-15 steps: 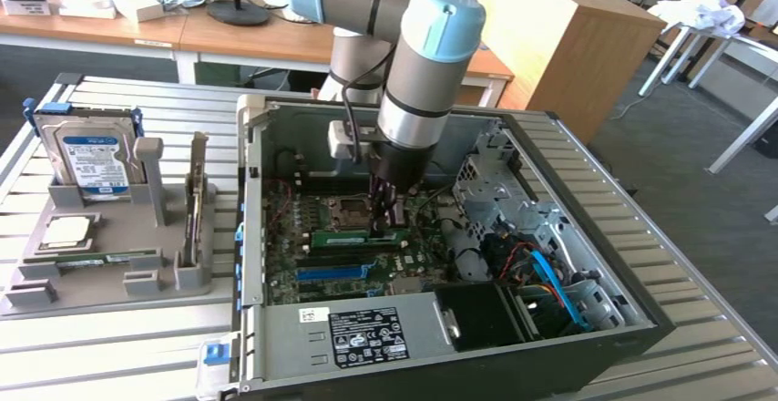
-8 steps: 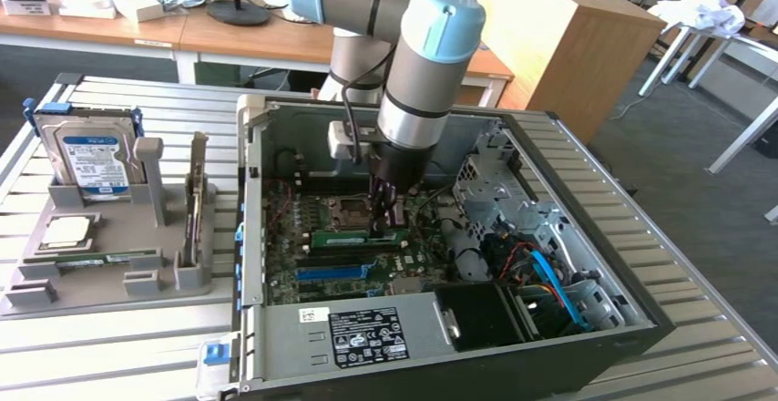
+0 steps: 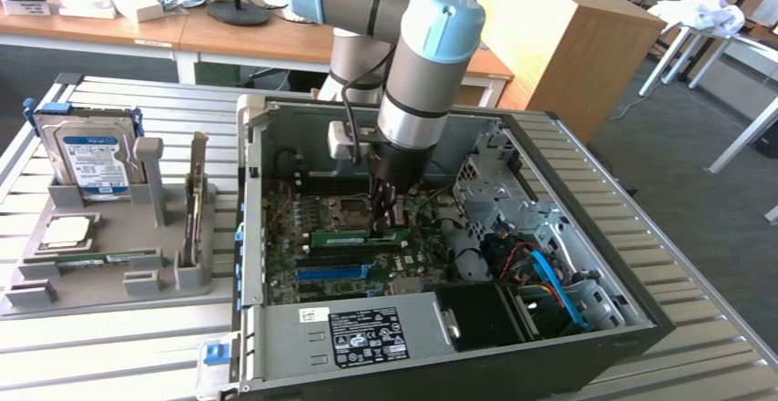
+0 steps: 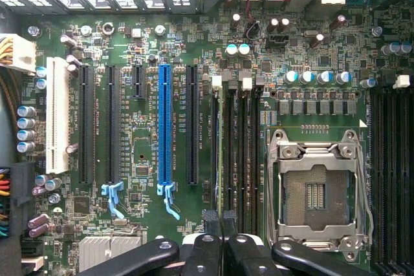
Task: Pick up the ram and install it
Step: 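Insert the ram into the slot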
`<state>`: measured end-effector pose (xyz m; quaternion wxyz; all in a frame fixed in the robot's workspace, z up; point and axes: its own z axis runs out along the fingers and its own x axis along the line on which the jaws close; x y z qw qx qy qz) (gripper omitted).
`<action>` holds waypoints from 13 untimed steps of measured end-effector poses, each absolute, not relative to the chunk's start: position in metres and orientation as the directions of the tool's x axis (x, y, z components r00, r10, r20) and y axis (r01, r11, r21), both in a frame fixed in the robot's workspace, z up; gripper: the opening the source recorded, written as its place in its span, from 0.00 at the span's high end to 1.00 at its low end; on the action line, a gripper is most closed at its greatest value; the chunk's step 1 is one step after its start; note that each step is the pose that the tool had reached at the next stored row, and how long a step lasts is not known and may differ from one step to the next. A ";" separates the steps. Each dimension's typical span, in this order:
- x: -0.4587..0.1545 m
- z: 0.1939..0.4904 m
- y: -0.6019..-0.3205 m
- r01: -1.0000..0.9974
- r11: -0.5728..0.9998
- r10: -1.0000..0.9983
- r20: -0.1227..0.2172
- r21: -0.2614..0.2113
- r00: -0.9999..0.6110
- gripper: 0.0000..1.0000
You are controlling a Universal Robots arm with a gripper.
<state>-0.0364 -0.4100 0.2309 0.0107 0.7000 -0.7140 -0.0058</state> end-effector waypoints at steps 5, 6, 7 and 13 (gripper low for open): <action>-0.036 0.231 -0.410 -1.000 0.020 -1.000 0.007 0.023 -0.020 0.88; -0.036 0.231 -0.410 -1.000 0.020 -1.000 0.007 0.023 -0.020 0.88; -0.036 0.231 -0.410 -1.000 0.020 -1.000 0.007 0.023 -0.020 0.88; -0.036 0.230 -0.410 -1.000 0.020 -1.000 0.007 0.023 -0.020 0.88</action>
